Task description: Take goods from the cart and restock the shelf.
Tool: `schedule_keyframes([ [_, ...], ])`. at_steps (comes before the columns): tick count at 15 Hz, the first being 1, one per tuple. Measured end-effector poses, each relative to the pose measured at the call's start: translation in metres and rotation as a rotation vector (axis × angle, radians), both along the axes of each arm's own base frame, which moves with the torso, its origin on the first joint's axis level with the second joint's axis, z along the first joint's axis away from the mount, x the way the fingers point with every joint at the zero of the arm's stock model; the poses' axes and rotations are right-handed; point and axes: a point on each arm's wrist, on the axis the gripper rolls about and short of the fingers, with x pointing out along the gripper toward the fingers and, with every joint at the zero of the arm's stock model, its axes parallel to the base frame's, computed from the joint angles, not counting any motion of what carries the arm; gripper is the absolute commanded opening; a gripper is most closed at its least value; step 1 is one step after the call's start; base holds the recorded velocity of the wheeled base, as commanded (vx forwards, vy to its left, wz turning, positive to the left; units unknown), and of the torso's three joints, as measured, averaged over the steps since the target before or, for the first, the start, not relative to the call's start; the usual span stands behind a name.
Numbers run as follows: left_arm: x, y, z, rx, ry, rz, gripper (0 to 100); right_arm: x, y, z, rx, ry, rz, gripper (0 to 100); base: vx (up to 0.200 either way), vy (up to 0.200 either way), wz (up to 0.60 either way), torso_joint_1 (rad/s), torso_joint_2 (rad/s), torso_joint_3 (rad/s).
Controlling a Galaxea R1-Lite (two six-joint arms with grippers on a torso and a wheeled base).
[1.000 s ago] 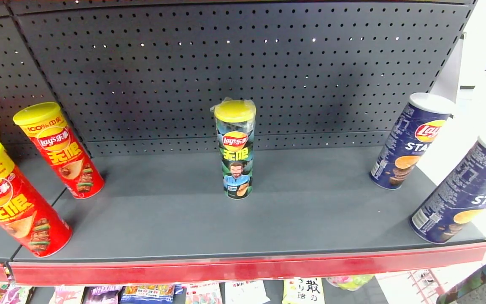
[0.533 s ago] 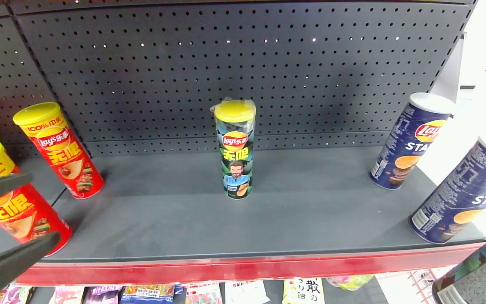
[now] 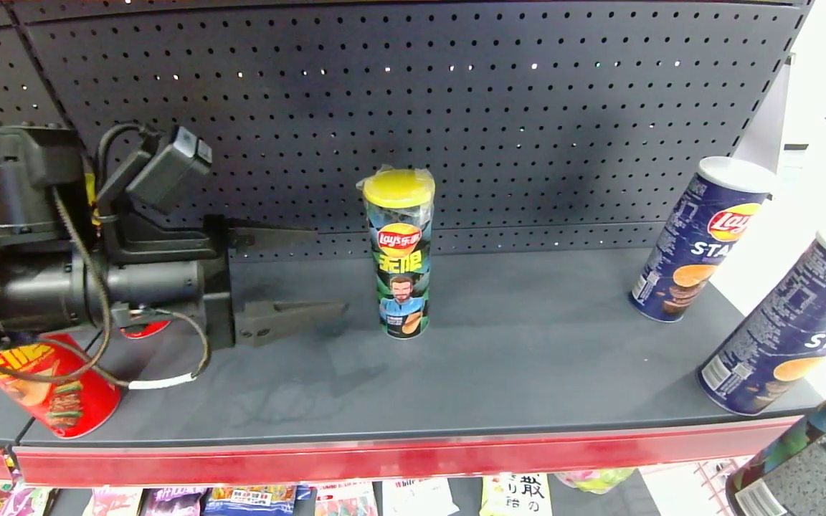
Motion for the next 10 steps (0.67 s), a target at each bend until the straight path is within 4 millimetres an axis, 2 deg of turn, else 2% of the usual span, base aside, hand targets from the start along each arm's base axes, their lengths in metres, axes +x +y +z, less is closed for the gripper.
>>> schedule_keyframes([
  [4, 0.040, -0.014, -0.002, 0.011, -0.013, -0.008, 100, 0.000, 0.000, 0.000, 0.008, 0.003, -0.003, 0, 0.000, 0.000, 0.00, 0.000, 0.00, 0.000],
  [10, 0.066, -0.022, -0.020, 0.037, 0.010, -0.001, 100, 0.000, 0.000, 0.000, 0.009, 0.006, -0.004, 0, 0.000, 0.000, 0.00, 0.000, 0.00, 0.000],
])
